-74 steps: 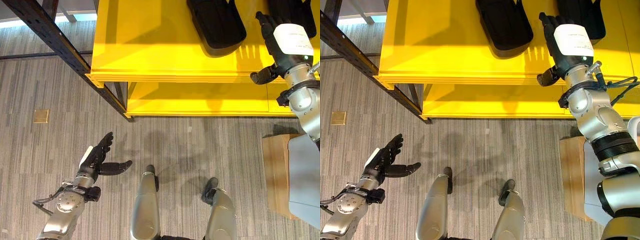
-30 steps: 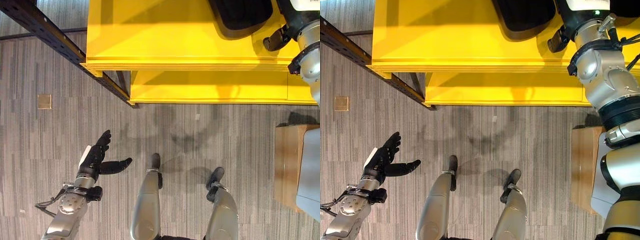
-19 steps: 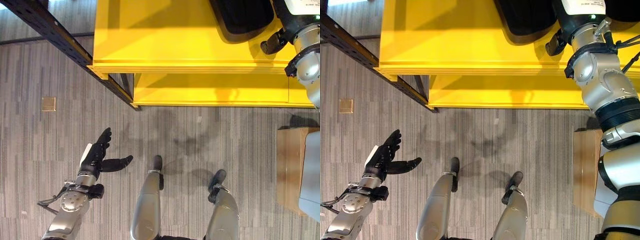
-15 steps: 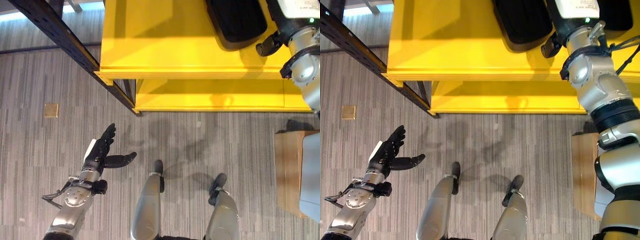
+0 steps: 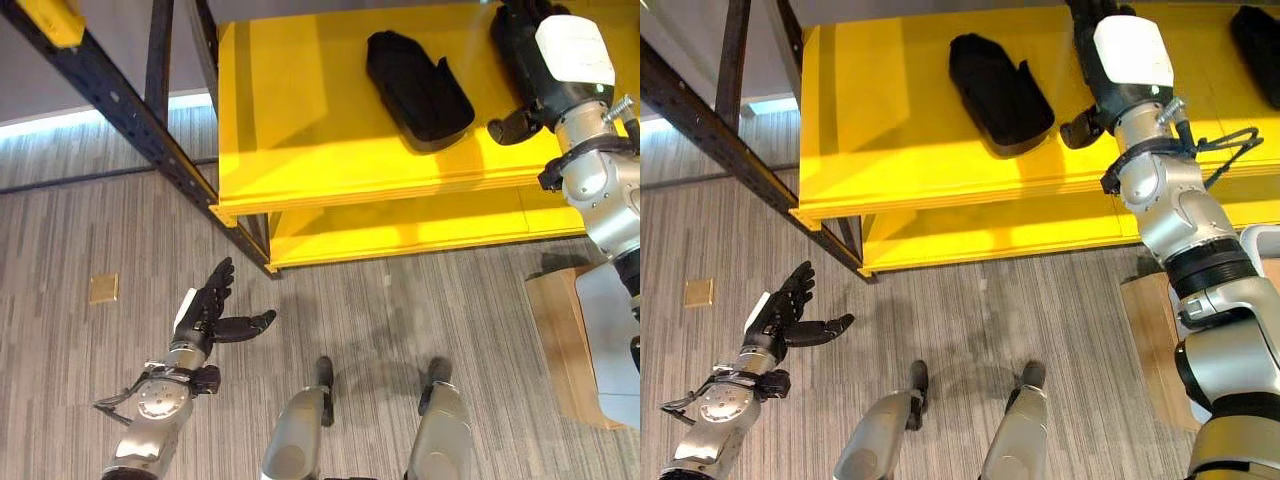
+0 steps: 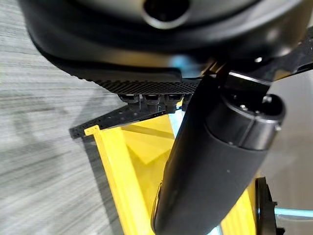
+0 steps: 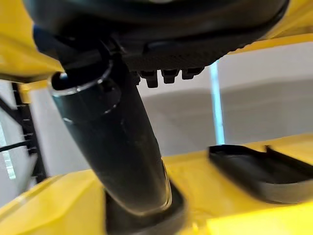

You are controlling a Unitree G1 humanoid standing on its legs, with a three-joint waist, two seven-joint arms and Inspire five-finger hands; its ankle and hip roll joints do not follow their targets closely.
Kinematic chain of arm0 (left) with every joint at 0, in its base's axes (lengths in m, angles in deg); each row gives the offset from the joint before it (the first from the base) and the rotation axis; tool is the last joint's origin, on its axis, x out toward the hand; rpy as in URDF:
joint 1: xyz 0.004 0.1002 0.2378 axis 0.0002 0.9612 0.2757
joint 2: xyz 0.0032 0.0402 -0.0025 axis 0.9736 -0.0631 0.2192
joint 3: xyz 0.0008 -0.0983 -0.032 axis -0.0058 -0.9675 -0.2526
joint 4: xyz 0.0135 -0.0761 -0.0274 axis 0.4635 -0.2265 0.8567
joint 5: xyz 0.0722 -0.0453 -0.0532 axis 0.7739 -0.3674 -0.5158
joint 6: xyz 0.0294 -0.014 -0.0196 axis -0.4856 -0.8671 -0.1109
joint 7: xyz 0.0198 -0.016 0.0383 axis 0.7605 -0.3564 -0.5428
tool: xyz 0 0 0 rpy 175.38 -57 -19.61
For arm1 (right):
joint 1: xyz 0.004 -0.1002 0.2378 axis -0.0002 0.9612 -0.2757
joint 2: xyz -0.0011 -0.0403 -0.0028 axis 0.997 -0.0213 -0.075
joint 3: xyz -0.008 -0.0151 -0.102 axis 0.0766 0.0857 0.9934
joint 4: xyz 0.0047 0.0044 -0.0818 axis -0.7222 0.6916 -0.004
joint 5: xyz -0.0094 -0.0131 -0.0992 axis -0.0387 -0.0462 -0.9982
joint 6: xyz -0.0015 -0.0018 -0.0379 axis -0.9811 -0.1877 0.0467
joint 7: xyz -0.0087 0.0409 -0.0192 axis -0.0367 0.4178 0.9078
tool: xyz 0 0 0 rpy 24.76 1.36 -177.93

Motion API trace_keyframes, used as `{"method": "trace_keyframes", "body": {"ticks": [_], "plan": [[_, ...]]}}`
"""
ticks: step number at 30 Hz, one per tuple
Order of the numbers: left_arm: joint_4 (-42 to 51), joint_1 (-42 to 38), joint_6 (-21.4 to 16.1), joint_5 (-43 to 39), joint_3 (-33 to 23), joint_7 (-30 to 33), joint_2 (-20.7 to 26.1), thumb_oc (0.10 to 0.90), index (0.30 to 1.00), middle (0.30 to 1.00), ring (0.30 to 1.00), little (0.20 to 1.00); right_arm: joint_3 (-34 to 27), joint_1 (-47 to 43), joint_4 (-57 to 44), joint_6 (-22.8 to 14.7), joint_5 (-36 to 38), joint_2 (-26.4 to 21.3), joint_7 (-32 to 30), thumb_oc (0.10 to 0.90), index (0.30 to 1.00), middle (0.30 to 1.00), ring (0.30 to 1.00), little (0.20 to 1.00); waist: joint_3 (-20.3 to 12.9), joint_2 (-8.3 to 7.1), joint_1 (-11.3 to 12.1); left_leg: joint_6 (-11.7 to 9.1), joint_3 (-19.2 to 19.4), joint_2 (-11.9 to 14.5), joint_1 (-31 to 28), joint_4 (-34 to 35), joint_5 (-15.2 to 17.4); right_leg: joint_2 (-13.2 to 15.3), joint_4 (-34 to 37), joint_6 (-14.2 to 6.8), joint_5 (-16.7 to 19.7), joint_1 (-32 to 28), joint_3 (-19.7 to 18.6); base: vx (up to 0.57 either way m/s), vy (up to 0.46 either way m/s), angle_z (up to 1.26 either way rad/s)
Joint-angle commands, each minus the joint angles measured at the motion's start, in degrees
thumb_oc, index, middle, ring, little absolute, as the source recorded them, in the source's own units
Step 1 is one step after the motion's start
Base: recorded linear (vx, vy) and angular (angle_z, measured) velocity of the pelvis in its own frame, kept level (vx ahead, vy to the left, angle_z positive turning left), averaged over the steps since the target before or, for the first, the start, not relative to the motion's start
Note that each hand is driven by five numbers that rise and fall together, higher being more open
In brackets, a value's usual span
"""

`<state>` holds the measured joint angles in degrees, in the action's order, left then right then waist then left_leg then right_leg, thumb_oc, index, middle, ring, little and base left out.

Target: Move parts from the plastic box to the shelf.

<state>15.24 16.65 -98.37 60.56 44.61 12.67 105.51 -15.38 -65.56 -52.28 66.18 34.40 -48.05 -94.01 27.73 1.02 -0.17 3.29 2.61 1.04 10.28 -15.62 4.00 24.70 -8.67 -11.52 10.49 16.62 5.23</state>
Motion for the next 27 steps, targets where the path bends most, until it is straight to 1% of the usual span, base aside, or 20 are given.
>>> {"method": "trace_keyframes", "body": {"ticks": [1,2,3,4,6,7,9,11,13,17,19,22,25,26,27], "plan": [[5.8,4.6,-4.8,-1.7,-2.1,0.3,2.7,0.900,1.000,1.000,1.000,1.000,-2.9,-4.6,2.3,-0.5,-1.2,-1.9,-2.7,0.900,1.000,1.000,1.000,1.000,-9.0,-4.73,1.0,-6.7,-0.3,4.0,-6.7,3.0,3.9,0.8,6.2,-2.4,11.5,0.6,-0.2,0.13,-0.347,0.32],[5.4,4.9,-4.6,-2.0,-2.4,-0.2,1.8,0.900,1.000,1.000,1.000,1.000,-4.0,-3.0,2.1,-0.8,-0.8,-3.3,-2.4,0.900,1.000,1.000,1.000,1.000,-10.6,-6.45,1.1,-7.6,-0.3,4.5,-6.8,1.6,5.1,0.1,6.9,-2.4,10.2,-1.7,-0.2,0.11,-0.267,0.36],[5.1,5.2,-4.5,-2.0,-2.4,-0.2,1.1,0.900,1.000,1.000,1.000,1.000,-4.7,-2.2,2.0,-0.8,-0.7,-4.0,-2.4,0.900,1.000,1.000,1.000,1.000,-11.6,-7.02,1.0,-8.0,-0.3,5.2,-7.3,1.3,5.6,-0.7,6.6,-2.5,9.4,-2.5,-1.3,0.11,-0.267,0.47],[5.1,5.3,-4.5,-2.0,-2.4,-0.2,1.2,0.900,1.000,1.000,1.000,1.000,-4.8,-2.0,1.9,-0.8,-0.7,-4.0,-2.4,0.900,1.000,1.000,1.000,1.000,-11.7,-6.96,1.0,-8.1,-0.3,5.3,-7.3,1.2,5.7,-0.8,6.5,-2.4,9.2,-2.4,-1.3,0.14,-0.191,0.39],[4.4,6.8,-4.0,-1.8,-2.6,-0.6,0.1,0.900,1.000,1.000,1.000,1.000,-5.0,-1.5,2.0,-1.3,-0.4,-4.3,-2.2,0.900,1.000,1.000,1.000,1.000,-12.9,-6.99,1.1,-8.9,-0.2,7.0,-9.0,1.3,6.1,-2.2,5.3,-2.7,9.0,-2.9,-1.2,0.17,-0.271,-0.07],[3.3,7.6,-3.4,-1.5,-2.3,-1.3,-0.5,0.900,1.000,1.000,1.000,1.000,-5.1,-1.7,1.9,-1.8,0.5,-4.1,-2.0,0.900,1.000,1.000,1.000,1.000,-13.9,-6.89,1.1,-9.6,-0.2,9.0,-10.1,2.1,5.9,-3.8,4.3,-2.1,5.8,-3.3,-0.6,0.17,-0.309,-0.23],[2.9,8.2,-3.0,-1.5,-1.7,-1.8,-1.2,0.900,1.000,1.000,1.000,1.000,-4.4,-2.3,2.0,-2.1,0.7,-3.7,-2.2,0.900,1.000,1.000,1.000,1.000,-14.6,-6.40,0.9,-10.2,-0.1,10.7,-11.2,3.9,5.0,-5.5,3.3,-1.7,3.4,-3.4,-0.6,0.12,-0.235,-0.15],[3.1,8.6,-2.8,-1.6,-1.4,-2.4,-1.4,0.900,1.000,1.000,1.000,1.000,-4.0,-2.9,2.2,-2.3,0.8,-3.5,-2.1,0.900,1.000,1.000,1.000,1.000,-14.9,-5.83,0.8,-10.7,-0.3,11.9,-11.6,5.3,4.1,-6.5,1.8,-1.5,1.6,-2.8,-0.7,0.06,-0.164,-0.10],[3.7,9.2,-2.6,-1.7,-0.9,-2.7,-1.8,0.900,1.000,1.000,1.000,1.000,-3.7,-3.4,2.2,-2.7,0.9,-3.3,-2.3,0.900,1.000,1.000,1.000,1.000,-14.9,-4.99,0.7,-10.9,-0.4,12.8,-11.6,6.0,3.5,-6.9,-0.8,-1.2,0.1,-1.4,-0.5,0.03,-0.131,-0.02],[4.3,9.9,-2.4,-1.0,-0.4,-2.7,-1.9,0.900,1.000,1.000,1.000,1.000,-3.6,-4.5,0.3,-2.8,0.9,-3.8,-2.9,0.900,1.000,1.000,1.000,1.000,-13.9,-3.55,0.6,-11.0,-0.6,13.8,-10.1,5.5,3.5,-7.5,-6.3,-0.5,-2.1,2.9,-1.1,-0.01,-0.088,-0.02],[4.3,9.8,-2.4,-1.0,-0.3,-2.7,-2.0,0.900,1.000,1.000,1.000,1.000,-3.6,-4.6,0.3,-2.8,0.8,-3.6,-3.0,0.900,1.000,1.000,1.000,1.000,-13.5,-3.32,0.7,-11.1,-0.7,13.8,-9.8,5.3,3.5,-7.6,-7.0,-0.5,-2.3,3.5,-1.2,-0.02,-0.046,0.06],[4.3,9.1,-2.6,0.1,0.6,-2.0,-2.2,0.900,1.000,1.000,1.000,1.000,-1.8,-6.7,-0.4,-2.8,0.1,-2.4,-3.2,0.900,1.000,1.000,1.000,1.000,-11.8,-2.32,0.8,-11.1,-0.8,13.8,-8.3,4.2,3.5,-7.7,-9.7,0.1,-3.0,6.5,-2.0,-0.06,-0.058,0.08],[4.6,9.0,-2.7,0.1,1.0,-1.4,-2.4,0.900,1.000,1.000,1.000,1.000,-1.0,-7.8,-0.4,-2.6,-0.1,-1.3,-3.4,0.900,1.000,1.000,1.000,1.000,-11.2,-1.93,0.9,-11.2,-0.6,13.8,-7.8,4.2,3.3,-7.7,-9.9,0.1,-2.8,7.6,-2.3,-0.04,-0.012,0.05],[4.8,8.8,-2.9,0.1,1.0,-0.9,-2.6,0.900,1.000,1.000,1.000,1.000,0.4,-9.4,-0.6,-2.6,-0.6,0.4,-3.5,0.900,1.000,1.000,1.000,1.000,-10.6,-1.43,1.1,-11.2,-0.3,13.8,-7.0,4.1,3.2,-7.7,-10.3,0.2,-2.6,9.1,-2.9,-0.07,-0.005,0.01],[4.9,8.6,-2.9,-0.2,1.1,-0.6,-2.8,0.900,1.000,1.000,1.000,1.000,0.9,-10.2,-0.2,-2.5,-0.6,1.1,-3.4,0.900,1.000,1.000,1.000,1.000,-10.3,-1.22,1.2,-11.3,-0.3,13.8,-6.7,4.2,3.0,-7.8,-10.4,0.2,-2.6,9.6,-3.0,-0.07,-0.009,-0.07]]}}
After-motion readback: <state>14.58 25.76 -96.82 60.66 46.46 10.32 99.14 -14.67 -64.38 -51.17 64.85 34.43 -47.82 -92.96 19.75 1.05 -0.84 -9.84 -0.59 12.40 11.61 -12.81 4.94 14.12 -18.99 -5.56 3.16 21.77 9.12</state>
